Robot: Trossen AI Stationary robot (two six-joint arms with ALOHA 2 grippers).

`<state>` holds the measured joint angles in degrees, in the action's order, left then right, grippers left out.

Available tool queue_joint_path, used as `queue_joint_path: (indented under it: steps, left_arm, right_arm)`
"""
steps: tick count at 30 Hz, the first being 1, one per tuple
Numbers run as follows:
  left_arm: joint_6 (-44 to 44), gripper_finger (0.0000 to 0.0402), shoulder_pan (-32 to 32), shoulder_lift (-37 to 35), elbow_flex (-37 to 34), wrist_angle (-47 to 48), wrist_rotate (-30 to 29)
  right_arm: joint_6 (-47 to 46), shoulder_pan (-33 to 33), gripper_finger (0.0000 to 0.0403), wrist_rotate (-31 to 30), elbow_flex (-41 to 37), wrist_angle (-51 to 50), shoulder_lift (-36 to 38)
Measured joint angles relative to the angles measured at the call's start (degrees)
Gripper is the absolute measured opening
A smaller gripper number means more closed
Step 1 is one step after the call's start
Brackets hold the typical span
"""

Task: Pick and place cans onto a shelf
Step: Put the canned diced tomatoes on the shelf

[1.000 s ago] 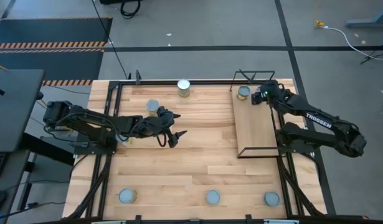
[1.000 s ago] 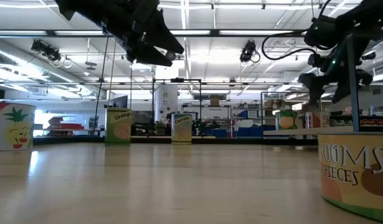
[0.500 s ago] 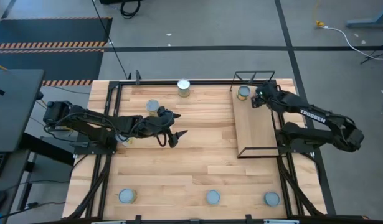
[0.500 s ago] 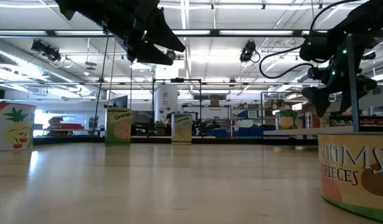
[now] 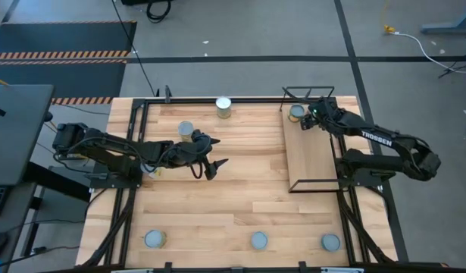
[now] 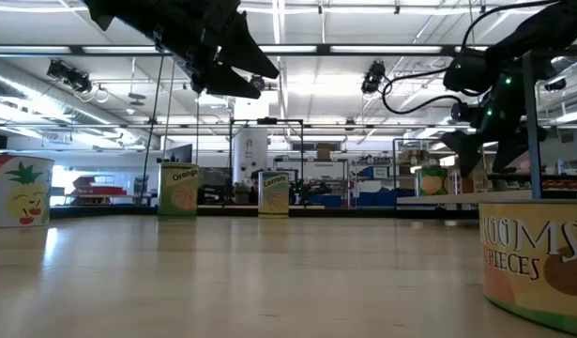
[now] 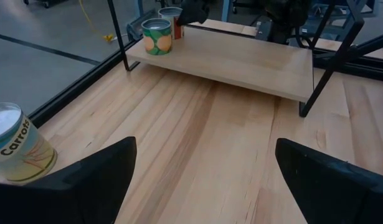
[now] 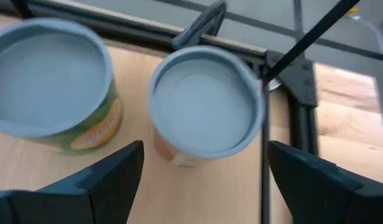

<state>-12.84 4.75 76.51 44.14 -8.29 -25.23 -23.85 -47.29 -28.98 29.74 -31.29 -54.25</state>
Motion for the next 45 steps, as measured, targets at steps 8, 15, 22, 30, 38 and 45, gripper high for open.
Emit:
queue_joint_path:
  steps: [8,15,22,30,38,45]
  left_arm:
    - [0.0,0.0389,0.0,0.0,0.0,0.0,0.0]
    - [0.0,0.0389,0.0,0.0,0.0,0.0,0.0]
    - [0.0,0.0389,0.0,0.0,0.0,0.0,0.0]
    - [0.0,0.0389,0.0,0.0,0.0,0.0,0.0]
    - [0.0,0.0389,0.0,0.0,0.0,0.0,0.0]
    - [0.0,0.0389,0.0,0.0,0.0,0.0,0.0]
  right_arm:
    - [-1.8,1.5,0.0348,0.9,0.5,2.3,6.1]
    - [-1.6,-0.8,0.0348,-7.1,0.5,2.4,3.1]
    - [-1.5,-2.7,0.0348,-6.2,0.3,3.0,-1.6]
    - [-1.6,-2.7,0.0348,-5.6,0.1,-1.8,1.8]
    - [-1.4,-2.7,0.0348,-5.3,0.0,-2.2,3.4]
    - [-2.1,-2.8,0.0348,-5.3,0.0,2.7,3.0]
